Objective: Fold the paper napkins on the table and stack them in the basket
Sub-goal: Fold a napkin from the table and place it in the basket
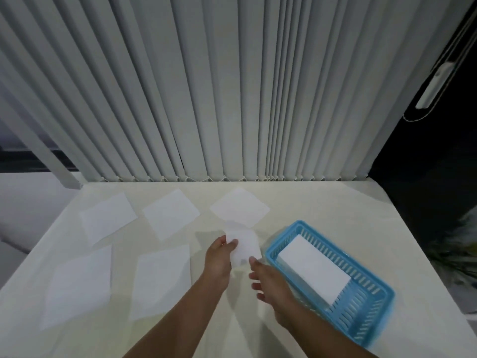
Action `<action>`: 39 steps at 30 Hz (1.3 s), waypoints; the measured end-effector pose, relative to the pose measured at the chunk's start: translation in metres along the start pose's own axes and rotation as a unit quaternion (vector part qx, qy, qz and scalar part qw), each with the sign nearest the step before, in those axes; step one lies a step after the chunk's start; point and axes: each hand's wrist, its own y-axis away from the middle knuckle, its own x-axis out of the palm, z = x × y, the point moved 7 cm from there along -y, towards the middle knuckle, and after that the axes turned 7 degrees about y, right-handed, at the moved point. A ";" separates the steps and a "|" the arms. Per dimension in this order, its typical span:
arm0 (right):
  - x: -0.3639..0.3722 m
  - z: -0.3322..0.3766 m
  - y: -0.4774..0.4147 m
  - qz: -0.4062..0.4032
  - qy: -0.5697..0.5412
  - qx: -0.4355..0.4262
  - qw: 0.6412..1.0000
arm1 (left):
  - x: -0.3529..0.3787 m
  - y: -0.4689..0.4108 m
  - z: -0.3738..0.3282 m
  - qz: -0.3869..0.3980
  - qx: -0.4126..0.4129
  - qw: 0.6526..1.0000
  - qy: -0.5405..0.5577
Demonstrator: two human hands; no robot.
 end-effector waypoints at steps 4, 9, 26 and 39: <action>-0.010 0.011 0.001 -0.026 -0.154 0.015 0.988 | 0.028 0.006 -0.001 0.039 -0.024 0.995 0.090; -0.040 0.034 -0.004 -0.104 -0.231 -0.042 0.966 | 0.054 0.003 0.004 0.097 -0.062 0.989 0.091; -0.152 -0.019 0.026 -0.373 -0.251 0.006 0.893 | 0.112 -0.034 -0.004 0.234 -0.080 0.947 -0.206; -0.182 -0.077 0.033 -0.416 -0.128 0.050 0.899 | 0.127 -0.049 0.027 0.263 0.139 0.657 -0.693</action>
